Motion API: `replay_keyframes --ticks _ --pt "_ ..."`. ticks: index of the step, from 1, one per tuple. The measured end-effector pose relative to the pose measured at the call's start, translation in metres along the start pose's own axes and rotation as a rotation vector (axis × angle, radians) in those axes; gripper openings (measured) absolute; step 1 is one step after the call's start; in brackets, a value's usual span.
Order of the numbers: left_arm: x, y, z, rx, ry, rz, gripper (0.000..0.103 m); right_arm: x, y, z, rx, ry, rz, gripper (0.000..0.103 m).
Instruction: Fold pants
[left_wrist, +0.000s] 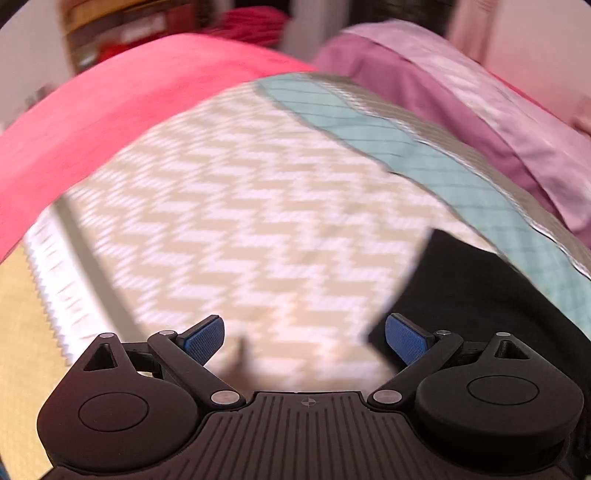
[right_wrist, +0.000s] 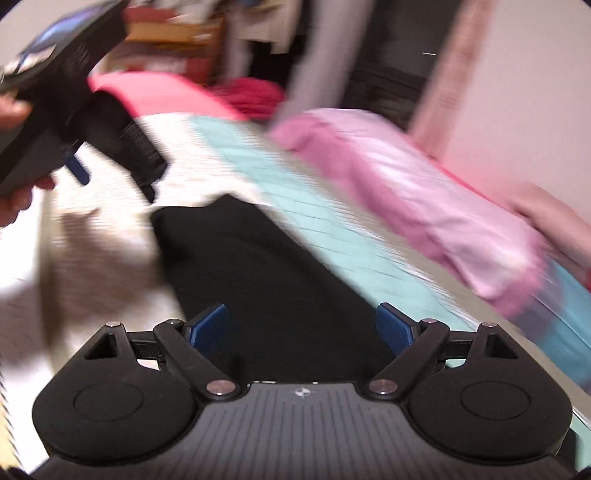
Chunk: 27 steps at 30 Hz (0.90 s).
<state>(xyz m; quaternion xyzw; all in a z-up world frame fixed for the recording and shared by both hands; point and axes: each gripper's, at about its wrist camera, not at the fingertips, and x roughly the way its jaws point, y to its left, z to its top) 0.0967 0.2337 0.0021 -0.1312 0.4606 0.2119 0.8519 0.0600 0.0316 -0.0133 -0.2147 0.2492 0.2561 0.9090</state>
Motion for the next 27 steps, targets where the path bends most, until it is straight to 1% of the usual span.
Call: replay_keyframes --ticks 2,6,8,9,10,11,12,13,14,16,17,20,23,25,26,27 --pt "-0.002 0.023 -0.003 -0.040 -0.007 0.038 0.103 0.023 0.031 0.013 -0.060 -0.004 0.025 0.090" --pt "-0.004 0.053 -0.013 -0.074 0.009 0.073 0.103 0.076 0.081 0.031 -0.193 0.049 -0.033 0.088" --pt "-0.003 0.061 -0.019 -0.087 0.017 0.076 0.103 0.089 0.091 0.034 -0.217 0.014 -0.075 0.090" --pt "-0.003 0.064 -0.023 -0.090 0.021 0.073 0.103 0.095 0.093 0.038 -0.216 0.011 -0.092 0.089" --pt "-0.002 0.065 -0.026 -0.089 0.026 0.068 0.103 0.100 0.091 0.042 -0.198 0.011 -0.097 0.086" --pt "-0.002 0.065 -0.028 -0.086 0.030 0.063 0.103 0.104 0.084 0.045 -0.155 0.023 -0.062 0.061" --pt "-0.001 0.063 -0.030 -0.080 0.035 0.056 0.103 0.108 0.072 0.048 -0.072 0.053 0.014 0.040" --pt "-0.002 0.059 -0.033 -0.070 0.037 0.049 0.103 0.107 0.062 0.051 0.003 0.066 0.029 0.029" --pt "-0.004 0.055 -0.034 -0.060 0.032 0.039 0.103 0.103 0.054 0.053 0.027 0.060 0.033 0.022" --pt "-0.009 0.042 -0.038 -0.029 0.020 -0.002 0.103 0.092 0.029 0.057 0.123 0.052 0.117 0.022" --pt "-0.012 0.032 -0.040 -0.003 0.018 -0.028 0.103 0.085 0.016 0.059 0.166 0.040 0.134 0.022" --pt "-0.020 -0.009 -0.051 0.095 0.019 -0.118 0.103 0.052 -0.028 0.070 0.314 -0.013 0.164 0.022" --pt "-0.033 -0.062 -0.068 0.202 0.033 -0.258 0.103 0.019 -0.072 0.076 0.440 -0.053 0.201 0.022" --pt "-0.042 -0.103 -0.082 0.284 0.023 -0.334 0.103 -0.004 -0.095 0.071 0.486 -0.070 0.211 0.022" --pt "-0.045 -0.122 -0.088 0.323 0.012 -0.354 0.103 -0.014 -0.103 0.068 0.501 -0.078 0.210 0.022" --pt "-0.046 -0.140 -0.094 0.353 0.003 -0.357 0.103 -0.026 -0.111 0.063 0.518 -0.088 0.208 0.022"
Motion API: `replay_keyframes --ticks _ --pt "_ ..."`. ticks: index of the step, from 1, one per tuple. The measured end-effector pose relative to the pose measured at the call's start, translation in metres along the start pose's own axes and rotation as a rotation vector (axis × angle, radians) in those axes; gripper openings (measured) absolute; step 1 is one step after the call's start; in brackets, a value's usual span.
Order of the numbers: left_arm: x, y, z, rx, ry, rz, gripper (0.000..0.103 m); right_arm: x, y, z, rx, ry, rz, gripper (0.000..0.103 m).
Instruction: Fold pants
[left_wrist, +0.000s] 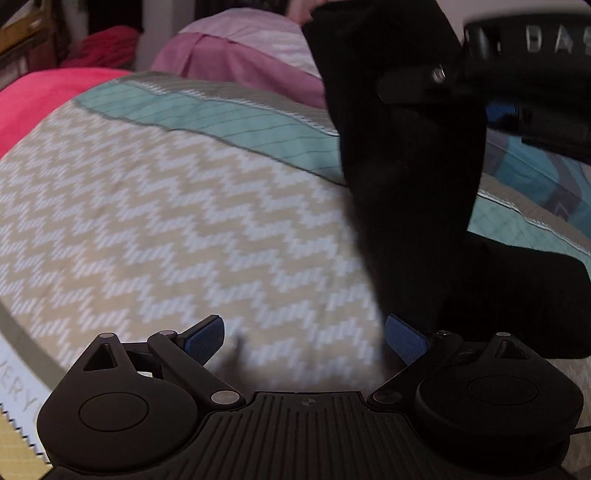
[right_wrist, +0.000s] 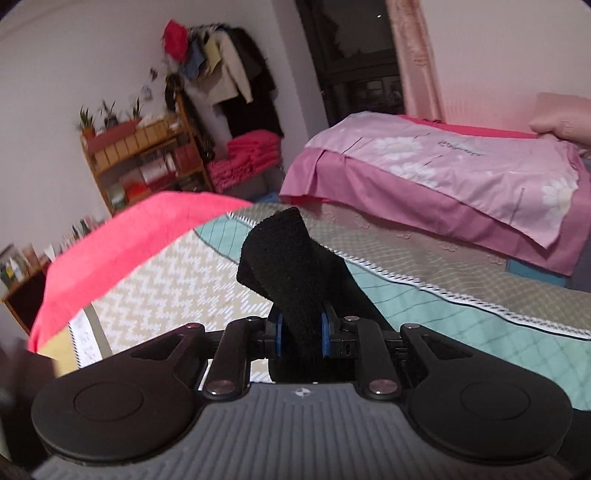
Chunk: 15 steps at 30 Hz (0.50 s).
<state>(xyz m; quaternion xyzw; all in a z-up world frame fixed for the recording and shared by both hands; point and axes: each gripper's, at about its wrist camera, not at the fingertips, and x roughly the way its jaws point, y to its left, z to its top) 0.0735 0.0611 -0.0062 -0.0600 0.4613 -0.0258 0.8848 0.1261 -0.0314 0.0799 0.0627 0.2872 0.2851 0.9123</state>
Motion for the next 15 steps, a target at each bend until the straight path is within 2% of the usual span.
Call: replay_keyframes --ticks 2,5,7,9,11,13,14,15 --pt "0.014 -0.028 0.005 0.037 -0.003 0.021 0.103 -0.024 -0.013 0.002 0.013 -0.029 -0.016 0.022" --pt "0.033 -0.052 0.014 0.050 0.027 0.013 0.103 -0.064 -0.037 -0.003 0.004 -0.114 -0.086 0.022" --pt "0.033 -0.062 0.017 0.058 0.031 -0.015 0.103 -0.093 -0.064 -0.010 0.029 -0.136 -0.155 0.021" --pt "0.027 -0.074 0.014 0.115 0.008 -0.058 0.103 -0.122 -0.095 -0.025 0.080 -0.159 -0.218 0.021" --pt "0.024 -0.084 0.010 0.191 0.012 -0.117 0.103 -0.150 -0.132 -0.054 0.178 -0.164 -0.296 0.022" --pt "0.018 -0.086 0.007 0.233 0.028 -0.179 0.103 -0.158 -0.175 -0.093 0.313 -0.089 -0.397 0.029" --pt "0.015 -0.085 0.006 0.244 0.044 -0.209 0.103 -0.153 -0.198 -0.112 0.399 0.009 -0.460 0.035" --pt "0.010 -0.081 0.004 0.250 0.059 -0.236 0.103 -0.153 -0.218 -0.128 0.504 0.073 -0.482 0.034"
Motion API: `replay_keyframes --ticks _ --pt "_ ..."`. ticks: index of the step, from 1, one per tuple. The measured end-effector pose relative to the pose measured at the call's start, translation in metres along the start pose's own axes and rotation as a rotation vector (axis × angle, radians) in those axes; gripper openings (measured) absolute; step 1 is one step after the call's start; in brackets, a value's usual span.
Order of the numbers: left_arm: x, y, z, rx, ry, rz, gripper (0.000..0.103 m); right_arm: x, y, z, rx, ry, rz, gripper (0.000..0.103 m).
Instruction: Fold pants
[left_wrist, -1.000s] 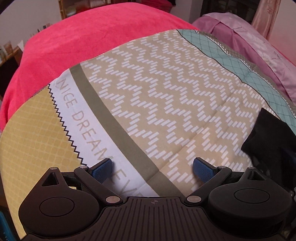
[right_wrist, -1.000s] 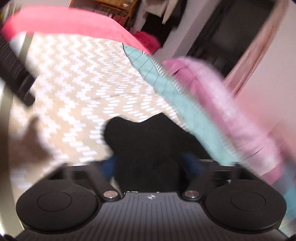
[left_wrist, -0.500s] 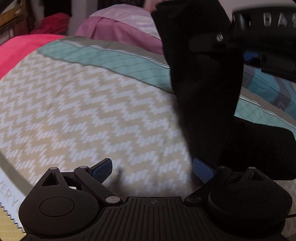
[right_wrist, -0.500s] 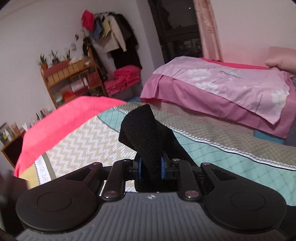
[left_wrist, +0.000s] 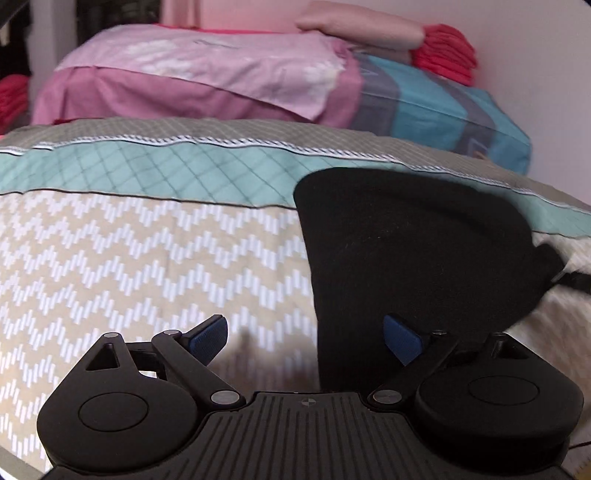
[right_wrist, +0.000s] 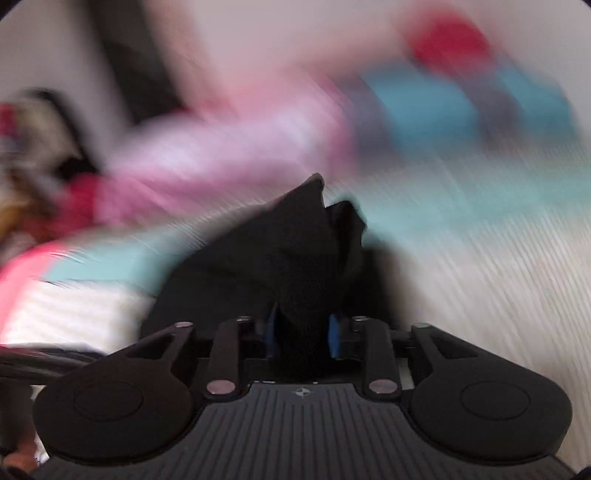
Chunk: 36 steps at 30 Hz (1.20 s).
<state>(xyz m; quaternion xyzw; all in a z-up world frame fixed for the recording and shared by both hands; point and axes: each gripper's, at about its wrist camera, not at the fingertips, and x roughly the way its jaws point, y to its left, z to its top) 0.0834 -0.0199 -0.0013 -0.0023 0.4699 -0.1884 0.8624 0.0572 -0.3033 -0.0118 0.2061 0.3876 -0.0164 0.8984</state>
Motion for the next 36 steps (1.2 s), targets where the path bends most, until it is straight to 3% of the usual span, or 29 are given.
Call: replay_keyframes --ticks 1,2,3,4,6,8,11,12,15,19,22,23,25,29,33,36 --pt "-0.006 0.002 -0.002 0.004 0.005 -0.027 0.103 -0.001 -0.020 -0.004 0.096 -0.009 0.068 0.035" --pt "-0.013 0.005 -0.004 0.010 0.005 -0.052 0.103 -0.009 -0.032 -0.005 0.163 -0.053 0.127 0.045" --pt "-0.020 0.006 -0.005 0.019 0.002 -0.069 0.103 -0.016 -0.033 -0.004 0.173 -0.102 0.117 0.067" --pt "-0.024 0.007 -0.005 0.025 -0.001 -0.071 0.103 -0.022 -0.030 -0.001 0.144 -0.167 0.070 0.076" --pt "-0.028 0.008 0.003 0.026 -0.012 -0.041 0.103 -0.020 -0.017 0.009 0.060 -0.223 0.026 0.075" --pt "-0.023 0.008 0.017 0.014 -0.031 -0.022 0.103 -0.008 -0.001 0.021 -0.039 -0.226 -0.015 0.075" --pt "-0.003 0.006 0.039 -0.022 -0.033 -0.049 0.103 0.017 0.018 0.028 -0.179 -0.224 -0.079 0.094" --pt "0.010 0.006 0.045 -0.024 -0.013 -0.080 0.103 0.028 0.017 0.031 -0.171 -0.204 -0.085 0.095" --pt "0.051 0.009 0.052 -0.063 0.054 -0.088 0.103 0.053 -0.003 0.031 -0.042 -0.081 -0.036 0.095" --pt "0.076 0.020 0.050 -0.177 0.094 -0.271 0.103 0.060 -0.031 0.018 0.123 0.004 0.127 0.094" --pt "0.094 0.010 0.046 -0.187 0.169 -0.370 0.103 0.052 -0.029 0.015 0.126 0.006 0.170 0.062" --pt "0.092 0.004 0.045 -0.179 0.160 -0.350 0.103 0.047 -0.027 0.015 0.120 0.007 0.196 0.047" --pt "0.080 -0.008 0.049 -0.146 0.140 -0.324 0.103 0.035 -0.021 0.019 0.094 0.008 0.216 0.044" --pt "0.026 -0.017 0.054 -0.143 0.067 -0.356 0.103 0.001 -0.009 0.026 0.093 -0.003 0.295 0.044" --pt "-0.036 -0.034 0.042 -0.038 0.021 -0.295 0.103 -0.052 0.014 0.022 0.060 -0.035 0.362 0.044" --pt "-0.075 -0.036 0.025 -0.011 0.023 -0.308 0.103 -0.094 0.027 0.005 0.059 -0.042 0.377 0.044"
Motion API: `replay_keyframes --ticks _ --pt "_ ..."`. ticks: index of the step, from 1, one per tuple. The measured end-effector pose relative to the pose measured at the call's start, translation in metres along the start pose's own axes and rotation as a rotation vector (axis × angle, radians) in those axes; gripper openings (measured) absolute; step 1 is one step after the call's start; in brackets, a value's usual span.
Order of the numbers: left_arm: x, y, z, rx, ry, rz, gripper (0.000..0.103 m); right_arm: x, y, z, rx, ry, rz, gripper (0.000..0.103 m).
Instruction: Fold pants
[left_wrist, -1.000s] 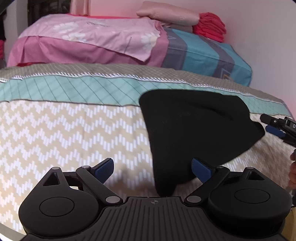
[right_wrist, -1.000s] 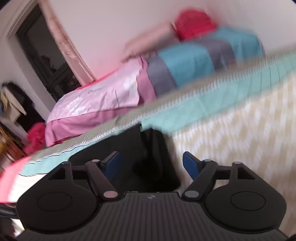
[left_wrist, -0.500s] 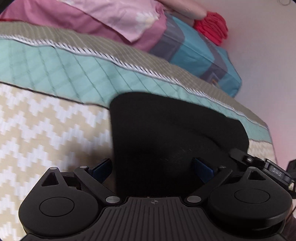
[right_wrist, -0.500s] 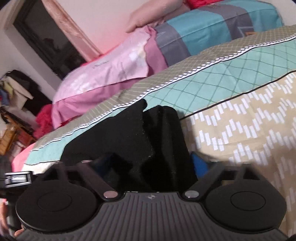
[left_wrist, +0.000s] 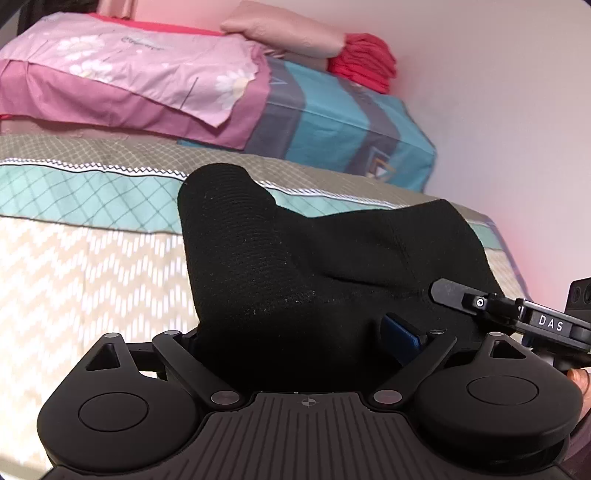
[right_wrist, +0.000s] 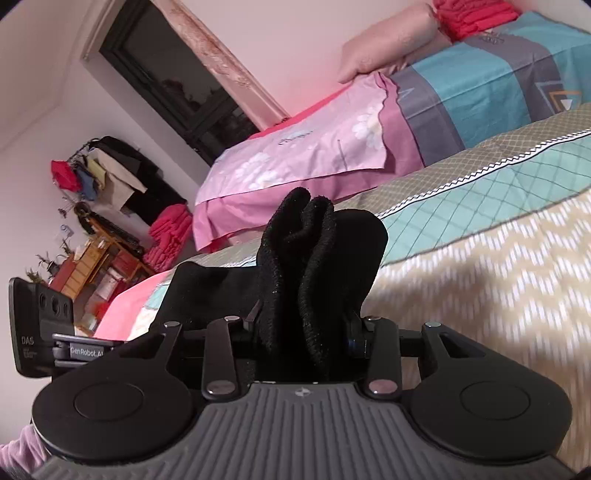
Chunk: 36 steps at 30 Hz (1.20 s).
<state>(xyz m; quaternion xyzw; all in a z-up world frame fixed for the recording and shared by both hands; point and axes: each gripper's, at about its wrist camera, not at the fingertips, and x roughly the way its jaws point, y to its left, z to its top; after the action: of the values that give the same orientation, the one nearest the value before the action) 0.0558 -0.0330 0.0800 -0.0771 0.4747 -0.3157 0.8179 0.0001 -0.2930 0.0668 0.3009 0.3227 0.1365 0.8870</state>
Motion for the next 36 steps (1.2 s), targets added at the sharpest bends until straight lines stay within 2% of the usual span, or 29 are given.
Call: replay_keyframes --ticks 2,6,9,11,12,13,14,16,19,20,21,23,25,28,29,30,31,33,34,36 --pt "-0.019 -0.003 -0.015 0.004 0.018 -0.031 0.103 -0.022 0.011 -0.017 0.014 -0.001 -0.004 0.044" --pt "-0.043 -0.005 -0.056 0.001 0.078 -0.075 0.103 -0.059 0.016 -0.066 0.120 0.032 -0.029 0.045" --pt "-0.031 0.001 -0.093 0.006 0.155 -0.059 0.103 -0.063 0.005 -0.109 0.180 0.076 -0.083 0.049" --pt "-0.005 0.002 -0.116 0.034 0.228 0.025 0.103 -0.054 -0.014 -0.139 0.213 0.130 -0.191 0.054" --pt "0.011 0.004 -0.128 0.047 0.274 0.100 0.103 -0.049 -0.024 -0.152 0.257 0.167 -0.302 0.065" --pt "0.024 0.005 -0.138 0.073 0.309 0.182 0.103 -0.052 -0.028 -0.159 0.271 0.145 -0.339 0.072" --pt "0.026 0.007 -0.143 0.066 0.290 0.211 0.103 -0.060 -0.026 -0.161 0.278 0.098 -0.334 0.071" --pt "0.017 0.008 -0.142 0.020 0.262 0.202 0.103 -0.074 -0.007 -0.158 0.200 0.036 -0.420 0.071" --pt "0.010 0.001 -0.141 0.042 0.247 0.235 0.103 -0.081 0.031 -0.150 -0.061 -0.061 -0.590 0.073" --pt "0.011 -0.004 -0.140 0.064 0.246 0.252 0.103 -0.079 0.044 -0.147 -0.161 -0.085 -0.613 0.072" --pt "0.009 -0.008 -0.142 0.082 0.241 0.266 0.103 -0.076 0.059 -0.146 -0.243 -0.102 -0.594 0.068" --pt "0.007 -0.013 -0.147 0.106 0.233 0.282 0.103 -0.060 0.081 -0.147 -0.336 -0.075 -0.472 0.060" --pt "0.006 -0.014 -0.154 0.121 0.222 0.297 0.103 -0.034 0.089 -0.148 -0.349 0.005 -0.330 0.050" --pt "0.008 -0.014 -0.155 0.127 0.219 0.327 0.103 0.010 0.080 -0.149 -0.315 0.120 -0.231 0.038" --pt "0.008 -0.014 -0.155 0.130 0.219 0.330 0.103 0.022 0.066 -0.145 -0.286 0.139 -0.248 0.031" --pt "0.008 -0.013 -0.155 0.134 0.219 0.331 0.103 0.028 0.053 -0.138 -0.255 0.132 -0.311 0.012" --pt "0.009 -0.014 -0.155 0.137 0.220 0.335 0.103 0.027 0.039 -0.129 -0.214 0.105 -0.390 0.001" --pt "0.010 -0.016 -0.154 0.142 0.225 0.344 0.103 0.007 0.024 -0.116 -0.115 0.038 -0.385 0.001" --pt "0.013 -0.019 -0.152 0.145 0.226 0.349 0.103 -0.003 0.027 -0.114 -0.133 0.032 -0.385 0.004" --pt "0.015 -0.019 -0.151 0.144 0.230 0.361 0.103 -0.016 0.042 -0.122 -0.237 0.033 -0.420 0.022"
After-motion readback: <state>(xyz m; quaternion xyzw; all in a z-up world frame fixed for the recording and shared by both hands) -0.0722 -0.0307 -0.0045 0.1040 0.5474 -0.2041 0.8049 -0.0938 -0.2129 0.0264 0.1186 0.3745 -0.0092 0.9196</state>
